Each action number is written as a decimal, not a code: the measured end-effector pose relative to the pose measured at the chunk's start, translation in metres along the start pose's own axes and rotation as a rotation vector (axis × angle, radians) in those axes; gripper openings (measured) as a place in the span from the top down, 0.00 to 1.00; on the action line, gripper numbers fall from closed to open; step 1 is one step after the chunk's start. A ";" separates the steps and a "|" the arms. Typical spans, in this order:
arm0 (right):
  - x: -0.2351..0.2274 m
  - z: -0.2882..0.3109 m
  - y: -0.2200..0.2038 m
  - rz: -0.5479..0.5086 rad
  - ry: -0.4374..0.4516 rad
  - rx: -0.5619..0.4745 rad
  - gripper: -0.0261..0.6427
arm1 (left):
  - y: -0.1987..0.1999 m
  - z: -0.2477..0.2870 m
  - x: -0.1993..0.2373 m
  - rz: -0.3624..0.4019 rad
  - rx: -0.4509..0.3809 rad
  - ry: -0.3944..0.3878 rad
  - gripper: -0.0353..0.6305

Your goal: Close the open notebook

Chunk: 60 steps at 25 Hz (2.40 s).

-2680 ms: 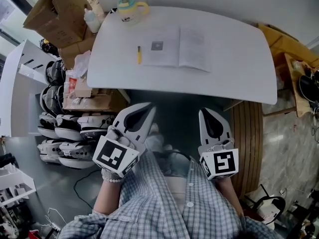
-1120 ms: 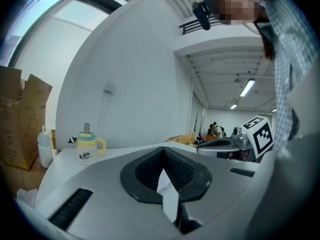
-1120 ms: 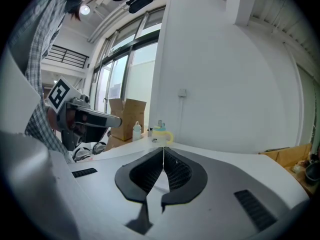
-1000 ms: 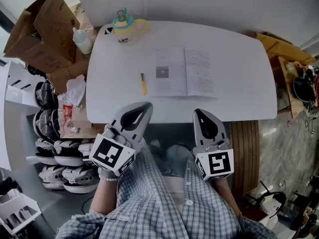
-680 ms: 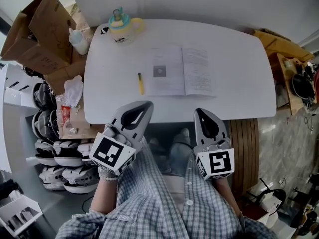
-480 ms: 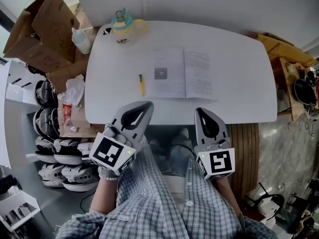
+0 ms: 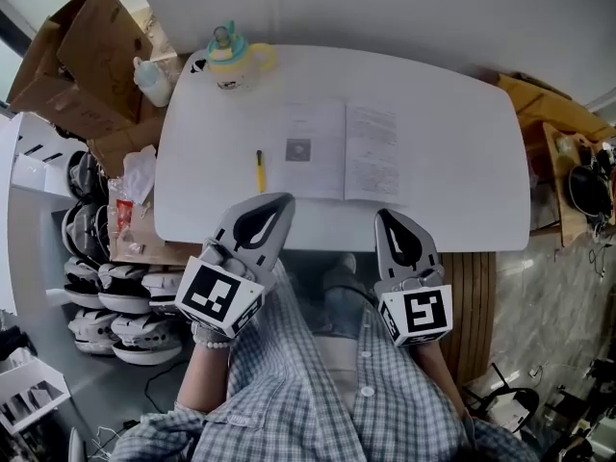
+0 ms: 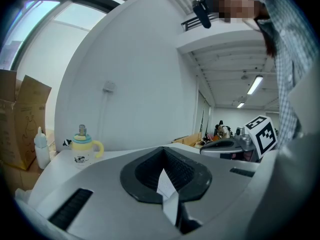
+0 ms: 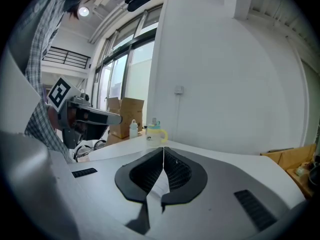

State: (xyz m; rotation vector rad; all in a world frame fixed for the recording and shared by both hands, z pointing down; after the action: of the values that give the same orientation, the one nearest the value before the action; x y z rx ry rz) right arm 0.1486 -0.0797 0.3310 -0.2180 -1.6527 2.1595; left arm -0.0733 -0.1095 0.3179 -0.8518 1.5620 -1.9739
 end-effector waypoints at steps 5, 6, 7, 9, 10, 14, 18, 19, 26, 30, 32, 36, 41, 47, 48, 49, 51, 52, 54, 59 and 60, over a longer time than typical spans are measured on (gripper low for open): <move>-0.017 0.009 -0.017 -0.004 0.046 0.077 0.93 | 0.003 0.013 -0.006 -0.013 0.004 0.023 0.94; -0.019 0.011 -0.021 -0.006 0.057 0.091 0.93 | 0.002 0.015 -0.007 -0.016 0.008 0.028 0.94; -0.020 0.013 -0.026 -0.007 0.068 0.104 0.93 | 0.001 0.015 -0.007 -0.018 0.013 0.033 0.94; -0.022 0.016 -0.035 -0.008 0.084 0.126 0.93 | -0.002 0.016 -0.007 -0.025 0.023 0.046 0.94; -0.022 0.016 -0.040 -0.005 0.090 0.138 0.93 | -0.003 0.016 -0.007 -0.030 0.028 0.052 0.94; -0.018 0.021 -0.060 0.016 0.128 0.183 0.93 | -0.007 0.017 -0.007 -0.043 0.045 0.073 0.94; -0.011 0.029 -0.083 0.023 0.189 0.237 0.93 | -0.011 0.017 -0.009 -0.054 0.059 0.089 0.94; -0.009 0.031 -0.090 0.049 0.197 0.250 0.93 | -0.012 0.017 -0.009 -0.057 0.063 0.094 0.94; -0.019 0.043 -0.128 0.391 0.159 0.302 0.93 | -0.017 0.011 -0.011 -0.069 0.080 0.129 0.94; -0.022 0.053 -0.147 0.531 0.163 0.319 0.93 | -0.020 0.008 -0.011 -0.077 0.087 0.146 0.94; -0.023 0.058 -0.156 0.584 0.157 0.337 0.93 | -0.022 0.008 -0.012 -0.079 0.091 0.151 0.94; -0.025 0.066 -0.169 0.683 0.131 0.365 0.92 | -0.023 0.007 -0.012 -0.083 0.098 0.161 0.94; -0.027 0.077 -0.175 0.809 0.128 0.379 0.82 | -0.023 0.007 -0.011 -0.082 0.102 0.168 0.94; -0.034 0.088 -0.184 1.015 0.056 0.401 0.79 | -0.024 0.007 -0.011 -0.075 0.116 0.169 0.94; -0.035 0.089 -0.183 1.030 0.055 0.398 0.79 | -0.024 0.007 -0.011 -0.074 0.118 0.168 0.94; -0.035 0.090 -0.182 1.041 0.059 0.392 0.78 | -0.023 0.007 -0.011 -0.072 0.120 0.167 0.94; -0.035 0.092 -0.181 1.063 0.073 0.378 0.76 | -0.023 0.007 -0.011 -0.068 0.122 0.164 0.94; -0.035 0.092 -0.181 1.079 0.078 0.373 0.75 | -0.023 0.008 -0.011 -0.067 0.122 0.163 0.94; -0.036 0.093 -0.183 1.114 0.078 0.369 0.72 | -0.023 0.008 -0.011 -0.068 0.121 0.160 0.94; -0.039 0.095 -0.185 1.181 0.053 0.352 0.72 | -0.023 0.006 -0.012 -0.069 0.122 0.157 0.94; -0.039 0.097 -0.185 1.191 0.049 0.349 0.72 | -0.024 0.006 -0.012 -0.071 0.122 0.157 0.94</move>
State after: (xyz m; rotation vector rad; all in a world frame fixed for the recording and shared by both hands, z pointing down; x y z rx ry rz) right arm 0.1908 -0.1422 0.5299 -1.4132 -1.1461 3.1348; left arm -0.0605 -0.0993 0.3397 -0.7283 1.4955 -2.2089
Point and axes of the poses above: the fingertips, and each gripper's own axes: z forward along the fingers, x to its left, y out of its top, the point moved 8 cm from there along -z, backward along the fingers, and after that the axes turned 2 degrees about -y, right-handed, at the moved point
